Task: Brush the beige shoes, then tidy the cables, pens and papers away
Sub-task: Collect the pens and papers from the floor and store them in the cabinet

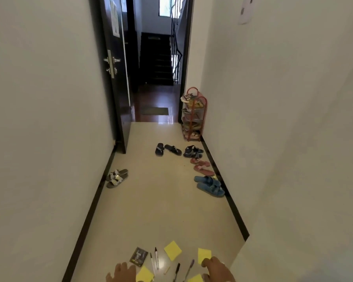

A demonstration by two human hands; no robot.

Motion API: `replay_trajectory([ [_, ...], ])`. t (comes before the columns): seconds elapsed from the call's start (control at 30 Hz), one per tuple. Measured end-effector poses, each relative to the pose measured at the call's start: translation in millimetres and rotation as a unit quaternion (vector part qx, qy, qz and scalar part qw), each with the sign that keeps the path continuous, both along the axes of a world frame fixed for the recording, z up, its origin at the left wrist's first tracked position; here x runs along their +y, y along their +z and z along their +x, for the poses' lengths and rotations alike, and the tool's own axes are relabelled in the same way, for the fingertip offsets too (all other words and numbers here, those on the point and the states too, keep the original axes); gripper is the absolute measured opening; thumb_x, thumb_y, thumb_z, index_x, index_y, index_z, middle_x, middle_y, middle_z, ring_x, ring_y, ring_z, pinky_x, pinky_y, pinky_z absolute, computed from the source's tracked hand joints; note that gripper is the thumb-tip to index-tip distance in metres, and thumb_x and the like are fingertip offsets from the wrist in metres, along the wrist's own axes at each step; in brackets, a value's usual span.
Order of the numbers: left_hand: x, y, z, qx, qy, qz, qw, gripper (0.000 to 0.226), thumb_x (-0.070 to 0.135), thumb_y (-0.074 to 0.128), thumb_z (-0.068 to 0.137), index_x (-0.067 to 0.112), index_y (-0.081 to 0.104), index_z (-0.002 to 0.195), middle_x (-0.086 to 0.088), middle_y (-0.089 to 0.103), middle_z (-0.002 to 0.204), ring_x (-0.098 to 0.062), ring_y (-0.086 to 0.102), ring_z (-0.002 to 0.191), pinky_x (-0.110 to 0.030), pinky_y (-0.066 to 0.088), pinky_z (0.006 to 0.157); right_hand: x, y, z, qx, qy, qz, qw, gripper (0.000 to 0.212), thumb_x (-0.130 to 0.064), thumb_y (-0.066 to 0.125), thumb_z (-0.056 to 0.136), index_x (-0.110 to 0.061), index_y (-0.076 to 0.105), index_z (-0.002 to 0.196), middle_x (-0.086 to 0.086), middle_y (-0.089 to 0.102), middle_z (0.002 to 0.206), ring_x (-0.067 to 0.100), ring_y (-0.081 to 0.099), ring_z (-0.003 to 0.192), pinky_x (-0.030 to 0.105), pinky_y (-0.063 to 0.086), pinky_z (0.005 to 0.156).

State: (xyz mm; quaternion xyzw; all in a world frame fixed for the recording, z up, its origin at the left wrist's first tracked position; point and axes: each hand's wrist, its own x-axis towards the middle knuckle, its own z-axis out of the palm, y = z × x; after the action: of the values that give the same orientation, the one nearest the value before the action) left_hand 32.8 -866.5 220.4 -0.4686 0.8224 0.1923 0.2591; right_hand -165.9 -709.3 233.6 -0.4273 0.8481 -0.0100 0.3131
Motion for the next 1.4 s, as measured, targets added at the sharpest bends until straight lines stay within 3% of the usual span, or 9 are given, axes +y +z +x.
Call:
replay_trajectory([
  [0.23, 4.9, -22.7, -17.7, 0.016, 0.029, 0.002, 0.999, 0.043, 0.043, 0.040, 0.094, 0.016, 0.043, 0.127, -0.005, 0.043, 0.133, -0.020, 0.037, 0.127, -0.035, 0.031, 0.104, -3.1, -45.5, -53.2, -0.015, -0.044, -0.014, 0.999, 0.033, -0.022, 0.041, 0.096, -0.017, 0.046, 0.127, 0.009, 0.046, 0.129, 0.024, 0.050, 0.118, 0.026, 0.042, 0.092],
  [0.57, -12.7, -91.9, -69.4, 0.033, 0.109, 0.056, 0.992, 0.037, 0.036, 0.050, 0.092, 0.010, 0.050, 0.119, -0.008, 0.052, 0.124, -0.021, 0.049, 0.115, -0.030, 0.041, 0.093, -30.0, -136.2, -73.9, -0.086, -0.053, 0.006, 0.995, 0.031, -0.027, 0.045, 0.095, -0.019, 0.047, 0.125, 0.005, 0.052, 0.125, 0.020, 0.052, 0.115, 0.023, 0.041, 0.089],
  [0.7, -31.9, -170.0, -85.1, 0.081, 0.183, 0.081, 0.976, 0.035, 0.031, 0.054, 0.091, 0.009, 0.053, 0.118, -0.008, 0.056, 0.120, -0.021, 0.052, 0.111, -0.026, 0.040, 0.086, -59.2, -208.2, -77.2, -0.108, -0.061, 0.005, 0.992, 0.030, -0.027, 0.045, 0.095, -0.019, 0.049, 0.124, 0.004, 0.057, 0.120, 0.021, 0.054, 0.111, 0.024, 0.042, 0.087],
  [0.87, -72.0, -320.5, -105.1, 0.154, 0.258, 0.099, 0.949, 0.029, 0.028, 0.056, 0.090, 0.005, 0.059, 0.107, -0.010, 0.061, 0.110, -0.023, 0.057, 0.102, -0.023, 0.034, 0.071, -111.3, -338.3, -78.8, -0.117, -0.103, -0.013, 0.988, 0.025, -0.023, 0.047, 0.094, -0.018, 0.054, 0.117, 0.006, 0.066, 0.108, 0.023, 0.059, 0.103, 0.025, 0.044, 0.080],
  [1.07, -134.5, -493.8, -123.7, 0.171, 0.248, 0.068, 0.951, 0.021, 0.017, 0.048, 0.092, 0.003, 0.061, 0.100, -0.013, 0.063, 0.108, -0.027, 0.058, 0.100, -0.029, 0.042, 0.077, -179.0, -504.8, -82.2, -0.105, -0.116, -0.058, 0.986, 0.018, -0.022, 0.051, 0.091, -0.014, 0.060, 0.104, 0.009, 0.068, 0.099, 0.027, 0.062, 0.096, 0.029, 0.046, 0.079],
  [1.2, -173.5, -589.4, -134.2, 0.144, 0.218, 0.063, 0.963, 0.021, 0.019, 0.056, 0.088, 0.002, 0.062, 0.099, -0.015, 0.068, 0.102, -0.028, 0.063, 0.096, -0.032, 0.048, 0.077, -236.9, -596.8, -85.1, -0.098, -0.138, -0.101, 0.980, 0.018, -0.024, 0.053, 0.091, -0.015, 0.060, 0.104, 0.008, 0.068, 0.099, 0.027, 0.061, 0.097, 0.026, 0.042, 0.075],
  [1.4, -199.2, -661.0, -174.5, 0.136, 0.164, -0.021, 0.977, 0.027, 0.026, 0.057, 0.088, 0.007, 0.056, 0.108, -0.009, 0.062, 0.110, -0.026, 0.059, 0.104, -0.030, 0.042, 0.074, -299.9, -672.1, -76.5, -0.031, -0.098, -0.118, 0.988, 0.030, -0.020, 0.049, 0.093, -0.011, 0.048, 0.122, 0.014, 0.062, 0.112, 0.030, 0.059, 0.103, 0.029, 0.044, 0.079],
])
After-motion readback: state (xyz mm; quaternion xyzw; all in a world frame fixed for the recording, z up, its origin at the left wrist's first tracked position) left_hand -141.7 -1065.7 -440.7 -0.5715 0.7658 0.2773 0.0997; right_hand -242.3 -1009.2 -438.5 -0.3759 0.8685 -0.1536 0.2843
